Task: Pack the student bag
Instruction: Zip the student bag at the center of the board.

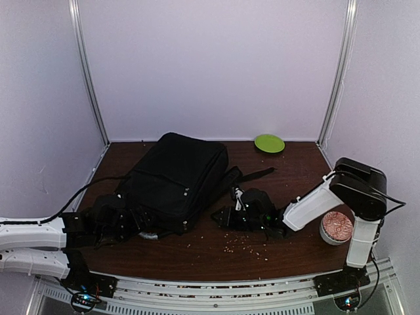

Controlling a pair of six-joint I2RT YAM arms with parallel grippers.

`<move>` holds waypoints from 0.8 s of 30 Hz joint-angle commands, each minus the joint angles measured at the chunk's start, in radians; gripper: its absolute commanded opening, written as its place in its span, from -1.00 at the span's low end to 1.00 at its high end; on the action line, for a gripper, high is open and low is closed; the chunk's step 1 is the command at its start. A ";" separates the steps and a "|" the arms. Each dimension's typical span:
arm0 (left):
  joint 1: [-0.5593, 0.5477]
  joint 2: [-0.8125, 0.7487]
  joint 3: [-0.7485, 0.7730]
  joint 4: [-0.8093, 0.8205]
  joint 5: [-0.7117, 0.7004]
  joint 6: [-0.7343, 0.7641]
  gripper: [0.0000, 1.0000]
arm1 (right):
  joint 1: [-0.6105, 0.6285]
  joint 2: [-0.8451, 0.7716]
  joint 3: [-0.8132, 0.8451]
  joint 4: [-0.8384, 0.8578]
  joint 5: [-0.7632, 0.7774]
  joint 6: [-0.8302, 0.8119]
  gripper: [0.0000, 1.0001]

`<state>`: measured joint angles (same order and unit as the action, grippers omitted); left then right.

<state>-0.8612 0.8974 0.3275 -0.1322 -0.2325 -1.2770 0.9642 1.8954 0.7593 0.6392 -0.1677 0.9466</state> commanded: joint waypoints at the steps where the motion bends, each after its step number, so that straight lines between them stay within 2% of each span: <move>1: -0.004 -0.006 0.007 0.033 -0.020 0.015 0.76 | 0.087 -0.093 -0.031 0.017 0.017 -0.134 -0.18; 5: -0.004 0.001 0.009 0.040 -0.012 0.015 0.76 | 0.182 -0.087 0.047 -0.086 0.069 -0.233 -0.11; 10: -0.004 -0.006 0.009 0.024 -0.008 0.015 0.76 | 0.253 -0.014 0.222 -0.302 0.205 -0.291 -0.06; 15: -0.004 -0.031 -0.003 0.017 -0.015 0.010 0.75 | 0.268 0.043 0.314 -0.416 0.341 -0.257 0.04; 21: -0.004 -0.031 -0.001 0.011 -0.012 0.011 0.75 | 0.269 0.124 0.436 -0.550 0.392 -0.260 -0.01; 24: -0.004 -0.034 -0.002 0.008 -0.008 0.010 0.76 | 0.267 0.135 0.456 -0.560 0.399 -0.256 -0.01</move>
<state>-0.8612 0.8734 0.3271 -0.1337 -0.2321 -1.2770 1.2301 2.0159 1.1782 0.1619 0.1638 0.7013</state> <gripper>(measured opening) 0.878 0.497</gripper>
